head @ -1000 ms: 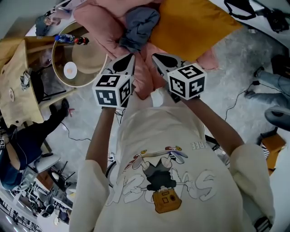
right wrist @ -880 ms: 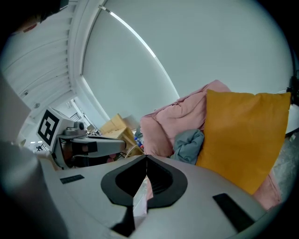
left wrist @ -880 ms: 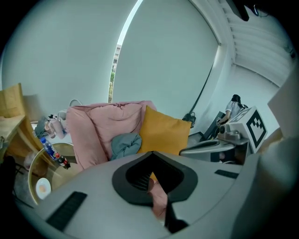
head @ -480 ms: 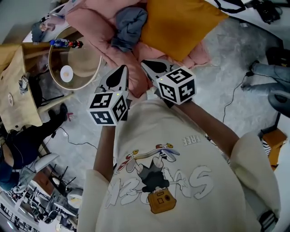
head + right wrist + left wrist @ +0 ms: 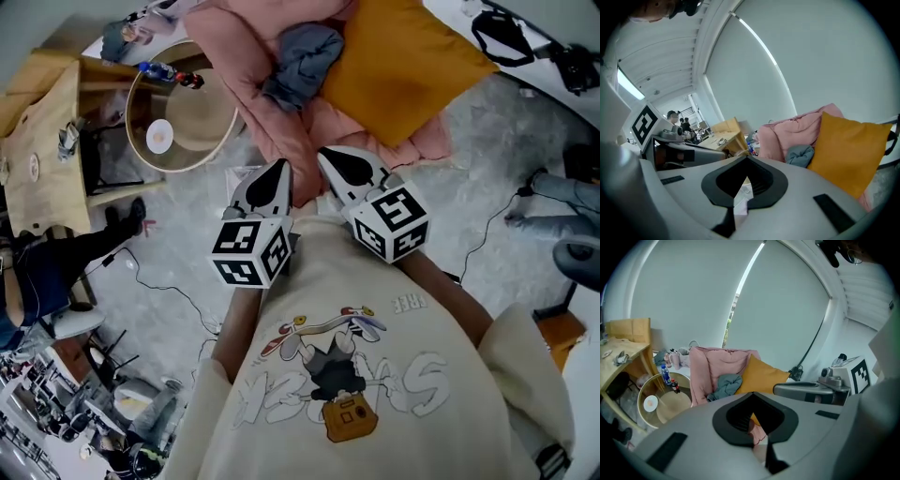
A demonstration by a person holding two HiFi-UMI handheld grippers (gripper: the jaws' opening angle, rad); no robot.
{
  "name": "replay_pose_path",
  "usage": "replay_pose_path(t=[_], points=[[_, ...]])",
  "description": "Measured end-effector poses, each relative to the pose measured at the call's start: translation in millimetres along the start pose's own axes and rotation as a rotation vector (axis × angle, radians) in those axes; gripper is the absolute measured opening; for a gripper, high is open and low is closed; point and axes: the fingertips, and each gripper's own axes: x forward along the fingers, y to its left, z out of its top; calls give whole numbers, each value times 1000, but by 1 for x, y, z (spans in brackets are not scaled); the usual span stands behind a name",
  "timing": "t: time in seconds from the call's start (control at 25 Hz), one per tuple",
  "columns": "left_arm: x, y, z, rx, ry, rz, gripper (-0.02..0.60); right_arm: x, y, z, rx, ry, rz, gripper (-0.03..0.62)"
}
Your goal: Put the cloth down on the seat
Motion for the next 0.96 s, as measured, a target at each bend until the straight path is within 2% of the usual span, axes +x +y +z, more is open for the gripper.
replay_pose_path(t=[0.12, 0.36, 0.64, 0.96], points=[[-6, -4, -5, -11, -15, 13, 5, -7, 2, 0, -41, -6, -5, 18], [-10, 0, -5, -41, -37, 42, 5, -4, 5, 0, -43, 6, 16, 18], [-12, -5, -8, -29, -33, 68, 5, -6, 3, -6, -23, 19, 22, 18], [-6, -4, -11, -11, -17, 62, 5, -3, -5, -9, 5, 2, 5, 18]])
